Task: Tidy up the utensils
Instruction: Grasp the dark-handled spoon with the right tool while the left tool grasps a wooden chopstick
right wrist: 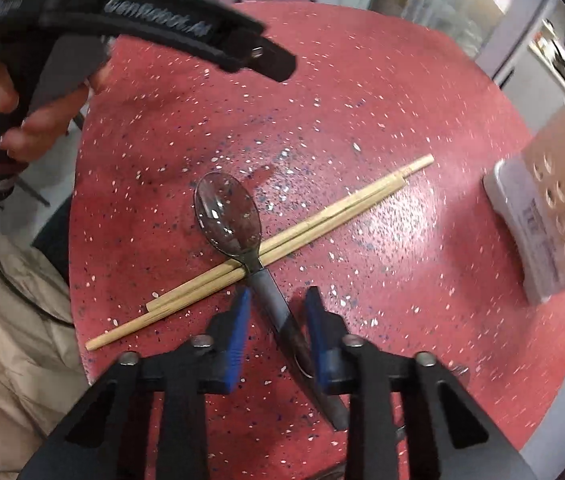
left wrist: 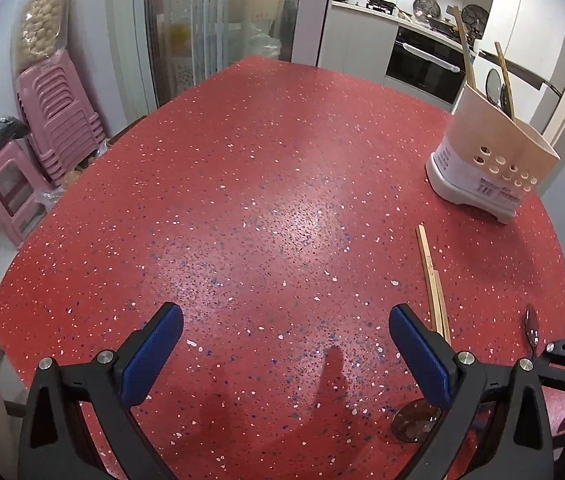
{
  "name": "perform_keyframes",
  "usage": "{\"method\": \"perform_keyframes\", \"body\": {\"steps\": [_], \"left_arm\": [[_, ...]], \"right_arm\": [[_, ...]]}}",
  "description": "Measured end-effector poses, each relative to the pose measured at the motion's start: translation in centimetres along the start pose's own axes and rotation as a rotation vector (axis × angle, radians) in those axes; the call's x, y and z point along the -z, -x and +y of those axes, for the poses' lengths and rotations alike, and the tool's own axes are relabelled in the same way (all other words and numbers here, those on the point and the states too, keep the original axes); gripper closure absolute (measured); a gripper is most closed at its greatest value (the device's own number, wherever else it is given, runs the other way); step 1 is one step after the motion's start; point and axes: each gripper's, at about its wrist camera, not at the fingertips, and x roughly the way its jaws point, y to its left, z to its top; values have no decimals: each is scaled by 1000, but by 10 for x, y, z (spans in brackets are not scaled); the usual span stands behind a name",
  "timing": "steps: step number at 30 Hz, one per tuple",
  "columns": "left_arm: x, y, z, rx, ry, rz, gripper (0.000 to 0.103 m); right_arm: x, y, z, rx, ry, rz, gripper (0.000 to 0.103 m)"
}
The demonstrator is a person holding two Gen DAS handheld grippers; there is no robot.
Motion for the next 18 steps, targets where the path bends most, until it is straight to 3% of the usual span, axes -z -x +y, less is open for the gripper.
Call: {"method": "perform_keyframes", "body": {"steps": [5,13,18], "left_arm": [[1,1,-14,36,-45,31,0],[5,-17,-43,118,-110,121,0],[8,-25,-64,116,-165,154,0]], "right_arm": [[11,5,-17,-8,-146,-52,91],[43,27,-76,-72,-490,-181,91],[55,38,-84,-90,-561,-236,91]]}}
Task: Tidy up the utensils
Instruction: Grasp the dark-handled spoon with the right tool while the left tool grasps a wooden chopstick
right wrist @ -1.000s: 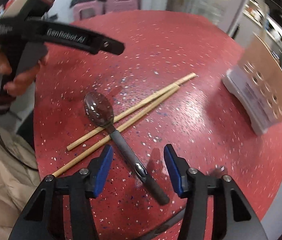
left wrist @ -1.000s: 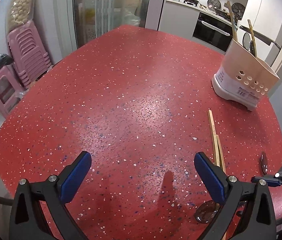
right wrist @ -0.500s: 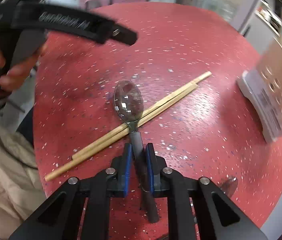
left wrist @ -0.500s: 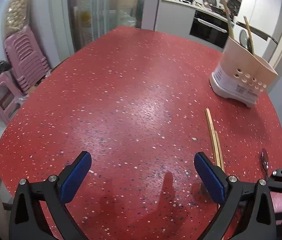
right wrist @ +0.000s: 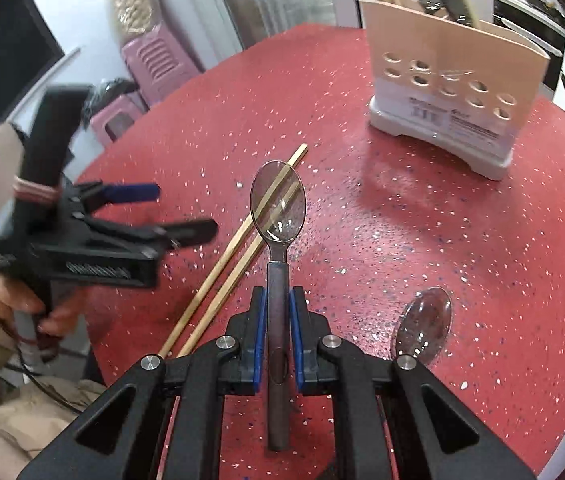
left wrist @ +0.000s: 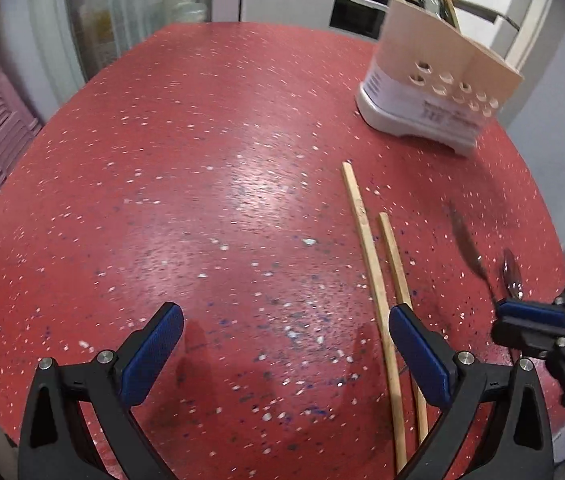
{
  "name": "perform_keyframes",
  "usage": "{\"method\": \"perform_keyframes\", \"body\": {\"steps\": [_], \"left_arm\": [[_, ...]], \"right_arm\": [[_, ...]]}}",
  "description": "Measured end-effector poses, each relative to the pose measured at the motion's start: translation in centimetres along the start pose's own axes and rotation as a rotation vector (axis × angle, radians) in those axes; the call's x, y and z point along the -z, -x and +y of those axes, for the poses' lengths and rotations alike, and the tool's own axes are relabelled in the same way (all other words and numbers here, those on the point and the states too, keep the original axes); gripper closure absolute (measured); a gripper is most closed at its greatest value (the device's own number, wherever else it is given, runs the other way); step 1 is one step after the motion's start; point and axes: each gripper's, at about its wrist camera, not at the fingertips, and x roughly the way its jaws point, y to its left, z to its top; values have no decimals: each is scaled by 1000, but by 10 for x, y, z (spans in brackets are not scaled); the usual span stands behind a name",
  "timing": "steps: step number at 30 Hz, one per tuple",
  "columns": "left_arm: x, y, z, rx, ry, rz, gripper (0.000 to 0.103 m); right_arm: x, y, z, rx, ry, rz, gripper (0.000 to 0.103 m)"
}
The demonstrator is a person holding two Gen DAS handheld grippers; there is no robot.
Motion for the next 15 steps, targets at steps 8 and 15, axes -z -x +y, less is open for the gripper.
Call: {"method": "perform_keyframes", "body": {"steps": [8,15], "left_arm": [[-1,-11,-19,-41,-55,44,0],[-6,-15,-26,-66,-96,54,0]], "right_arm": [[-3,3,-10,-28,-56,-28,91],[2,15,-6,-31,-92,-47,91]]}}
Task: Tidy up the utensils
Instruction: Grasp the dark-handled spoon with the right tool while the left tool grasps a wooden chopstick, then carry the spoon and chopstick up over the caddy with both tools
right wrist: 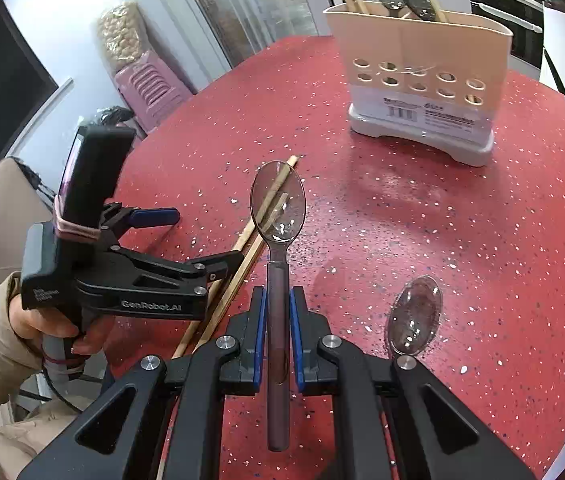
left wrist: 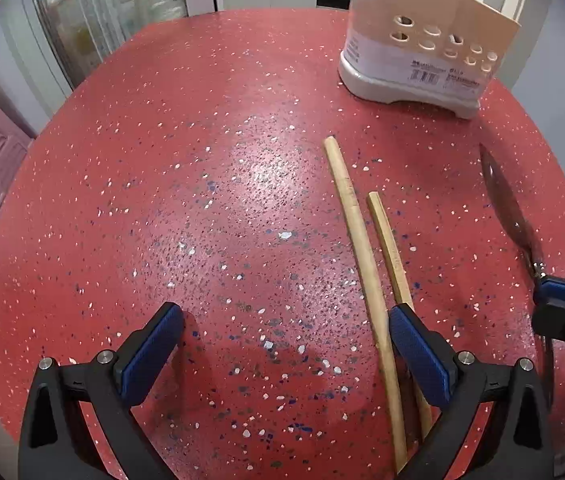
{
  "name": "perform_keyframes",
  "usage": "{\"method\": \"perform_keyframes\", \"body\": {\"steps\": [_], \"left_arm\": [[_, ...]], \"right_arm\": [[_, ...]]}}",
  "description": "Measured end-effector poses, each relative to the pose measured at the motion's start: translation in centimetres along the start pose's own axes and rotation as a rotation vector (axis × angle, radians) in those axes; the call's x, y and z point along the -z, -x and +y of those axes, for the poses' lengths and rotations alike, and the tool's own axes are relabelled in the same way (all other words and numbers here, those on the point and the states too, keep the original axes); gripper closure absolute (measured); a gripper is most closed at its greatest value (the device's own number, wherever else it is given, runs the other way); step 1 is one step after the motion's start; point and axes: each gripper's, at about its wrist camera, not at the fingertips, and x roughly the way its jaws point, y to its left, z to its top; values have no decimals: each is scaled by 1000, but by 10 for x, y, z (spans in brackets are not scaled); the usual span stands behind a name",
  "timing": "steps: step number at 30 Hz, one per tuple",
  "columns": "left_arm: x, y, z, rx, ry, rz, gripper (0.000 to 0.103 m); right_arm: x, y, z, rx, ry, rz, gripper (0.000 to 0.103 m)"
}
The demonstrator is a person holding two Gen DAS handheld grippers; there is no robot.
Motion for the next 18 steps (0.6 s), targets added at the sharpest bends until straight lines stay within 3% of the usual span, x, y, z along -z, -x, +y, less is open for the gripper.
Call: {"method": "perform_keyframes", "body": {"steps": [9,10,13,14,15,18], "left_arm": [[-7,10,-17,30,-56,15,1],[-9,13,-20,40,-71,19,6],[-13,21,-34,64,-125,26,34],[-15,23,-38,71,-138,25,56],[-16,25,-42,78,-150,29,69],[-15,31,-44,89,-138,17,71]], "right_arm": [[7,14,-13,-1,-51,-31,91],[8,16,-15,-2,-56,-36,91],[7,21,-16,-3,-70,-48,91],[6,23,-17,-3,-77,-54,91],[6,24,-17,-3,-81,-58,91],[5,29,-19,1,-96,-72,91]]}}
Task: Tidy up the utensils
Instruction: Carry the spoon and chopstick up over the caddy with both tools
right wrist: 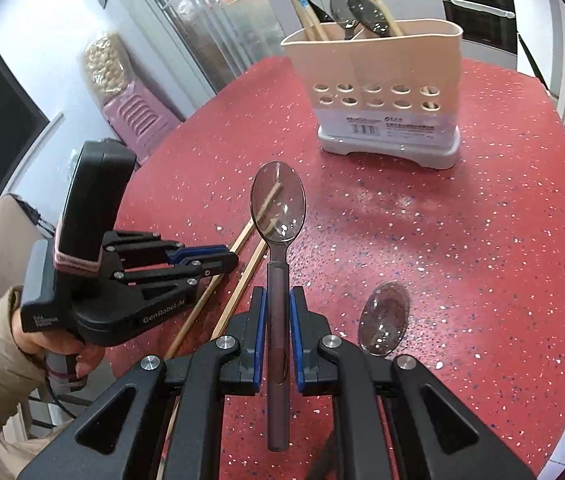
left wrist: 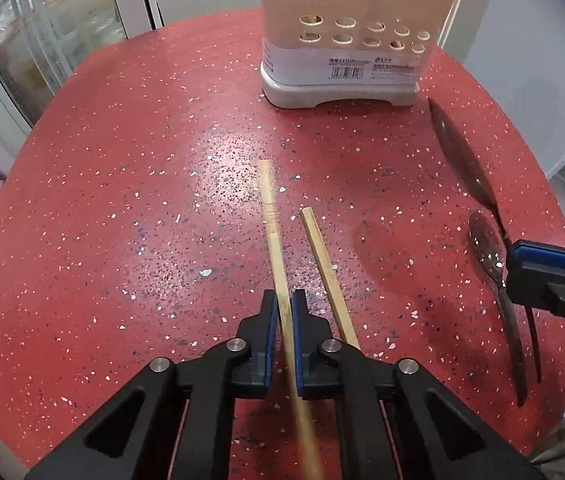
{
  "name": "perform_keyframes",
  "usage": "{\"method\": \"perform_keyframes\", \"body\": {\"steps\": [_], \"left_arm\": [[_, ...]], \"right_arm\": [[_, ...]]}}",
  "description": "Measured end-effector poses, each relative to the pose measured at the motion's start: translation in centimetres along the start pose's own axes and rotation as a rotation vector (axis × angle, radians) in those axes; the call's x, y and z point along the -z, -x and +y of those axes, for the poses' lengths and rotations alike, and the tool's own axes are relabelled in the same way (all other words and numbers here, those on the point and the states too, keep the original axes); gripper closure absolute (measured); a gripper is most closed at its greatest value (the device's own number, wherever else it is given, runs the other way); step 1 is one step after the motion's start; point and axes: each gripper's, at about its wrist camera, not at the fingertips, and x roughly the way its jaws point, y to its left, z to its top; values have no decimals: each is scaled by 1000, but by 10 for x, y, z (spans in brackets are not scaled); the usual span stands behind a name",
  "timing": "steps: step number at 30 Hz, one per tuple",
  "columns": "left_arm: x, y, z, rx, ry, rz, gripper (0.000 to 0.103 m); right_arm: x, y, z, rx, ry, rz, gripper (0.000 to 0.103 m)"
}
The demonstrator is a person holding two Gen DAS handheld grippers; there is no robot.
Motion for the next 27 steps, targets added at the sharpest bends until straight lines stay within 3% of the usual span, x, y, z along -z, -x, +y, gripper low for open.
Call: {"method": "perform_keyframes", "body": {"steps": [14,27], "left_arm": [[23,94,19,81,144,-274,71],[-45,175,33,147,200,-532,71]], "right_arm": [[-16,34,-9,5,-50,-100,91],[-79,79,-16,53,-56,-258,91]]}}
